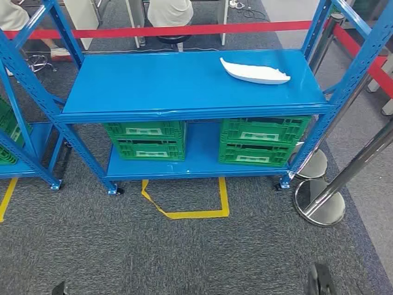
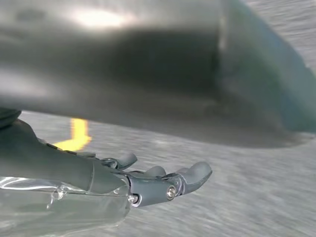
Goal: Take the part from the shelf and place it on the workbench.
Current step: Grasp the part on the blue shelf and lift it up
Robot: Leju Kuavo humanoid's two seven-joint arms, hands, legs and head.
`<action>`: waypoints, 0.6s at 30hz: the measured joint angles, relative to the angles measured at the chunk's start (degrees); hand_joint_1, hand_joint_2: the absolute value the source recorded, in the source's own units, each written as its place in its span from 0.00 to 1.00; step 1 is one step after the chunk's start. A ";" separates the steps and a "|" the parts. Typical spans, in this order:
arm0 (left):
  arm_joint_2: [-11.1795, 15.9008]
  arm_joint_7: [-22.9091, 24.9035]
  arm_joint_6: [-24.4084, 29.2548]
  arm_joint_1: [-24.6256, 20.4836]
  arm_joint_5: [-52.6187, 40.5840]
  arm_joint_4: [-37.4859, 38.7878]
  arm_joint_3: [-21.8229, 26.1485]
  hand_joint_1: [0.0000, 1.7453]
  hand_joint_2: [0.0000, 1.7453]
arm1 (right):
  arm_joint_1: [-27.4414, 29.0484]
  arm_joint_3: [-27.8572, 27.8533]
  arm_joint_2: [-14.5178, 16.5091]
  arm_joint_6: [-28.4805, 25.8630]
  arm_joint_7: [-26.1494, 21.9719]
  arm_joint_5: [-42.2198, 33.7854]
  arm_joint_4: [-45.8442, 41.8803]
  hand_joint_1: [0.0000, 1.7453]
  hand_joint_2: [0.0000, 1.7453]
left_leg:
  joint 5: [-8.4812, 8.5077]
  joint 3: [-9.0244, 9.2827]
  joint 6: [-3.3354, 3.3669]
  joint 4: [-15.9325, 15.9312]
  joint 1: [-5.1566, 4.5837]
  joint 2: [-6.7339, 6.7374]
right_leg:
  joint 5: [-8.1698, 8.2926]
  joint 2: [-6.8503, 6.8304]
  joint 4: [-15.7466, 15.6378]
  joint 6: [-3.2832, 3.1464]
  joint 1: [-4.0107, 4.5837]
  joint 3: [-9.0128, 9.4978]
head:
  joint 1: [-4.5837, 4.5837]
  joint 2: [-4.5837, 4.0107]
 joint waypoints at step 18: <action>0.18 -0.69 -1.00 -0.51 0.04 1.33 -5.17 0.00 0.00 | -11.98 -1.33 -0.69 -7.22 -6.15 12.99 -18.35 0.00 0.00 | 0.18 0.07 0.01 0.01 0.06 -0.10 | 0.10 -0.14 0.02 0.00 0.02 0.11 | -0.02 0.00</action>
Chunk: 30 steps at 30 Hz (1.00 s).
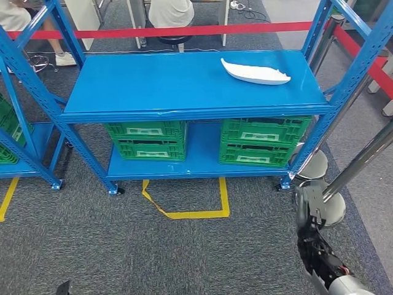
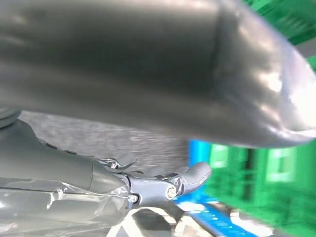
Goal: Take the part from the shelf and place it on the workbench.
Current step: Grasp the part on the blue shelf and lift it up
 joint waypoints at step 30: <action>0.15 -0.94 -1.08 -0.28 -0.52 0.38 -4.30 0.00 0.00 | -9.99 -4.98 0.78 0.33 7.38 13.73 -27.21 0.00 0.00 | 0.02 -0.05 0.00 0.00 0.00 -0.04 | 0.00 -0.03 0.02 0.00 0.01 -0.03 | -0.01 0.00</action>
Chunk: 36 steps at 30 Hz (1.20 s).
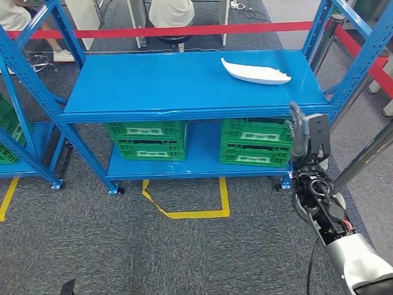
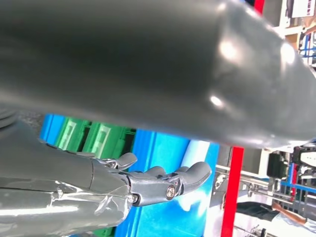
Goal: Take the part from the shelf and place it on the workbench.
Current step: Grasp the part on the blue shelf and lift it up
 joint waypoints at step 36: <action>0.53 0.06 -0.78 -0.05 3.78 0.15 -0.83 0.00 0.00 | -3.44 4.40 5.68 2.81 -4.43 -4.17 10.66 0.00 0.00 | -2.30 2.44 -1.46 -0.45 1.00 0.85 | 3.76 -1.75 3.65 2.05 -1.55 -6.85 | 2.14 0.00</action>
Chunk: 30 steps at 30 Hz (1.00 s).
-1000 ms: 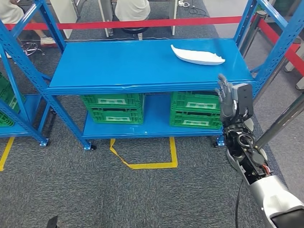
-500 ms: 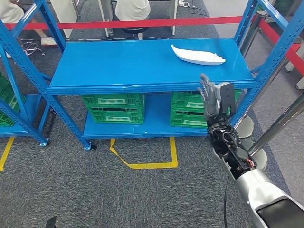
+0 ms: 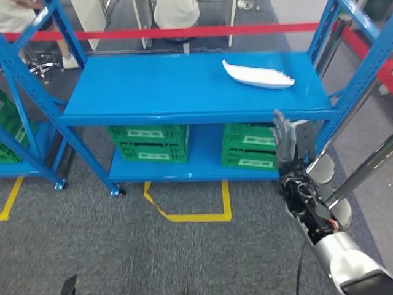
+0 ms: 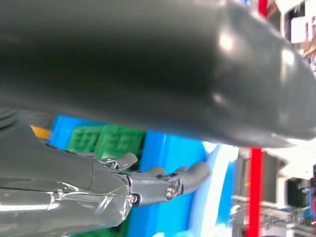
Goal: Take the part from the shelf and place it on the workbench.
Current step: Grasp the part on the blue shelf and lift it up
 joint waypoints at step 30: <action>0.51 -0.16 -0.28 -0.07 0.11 0.13 -1.44 0.00 0.00 | 2.68 -0.27 -2.34 -1.22 1.83 0.07 -2.83 0.00 0.00 | 3.09 -3.19 1.39 0.63 -0.82 -0.22 | -0.74 0.29 0.48 -0.24 0.41 0.84 | -1.23 0.00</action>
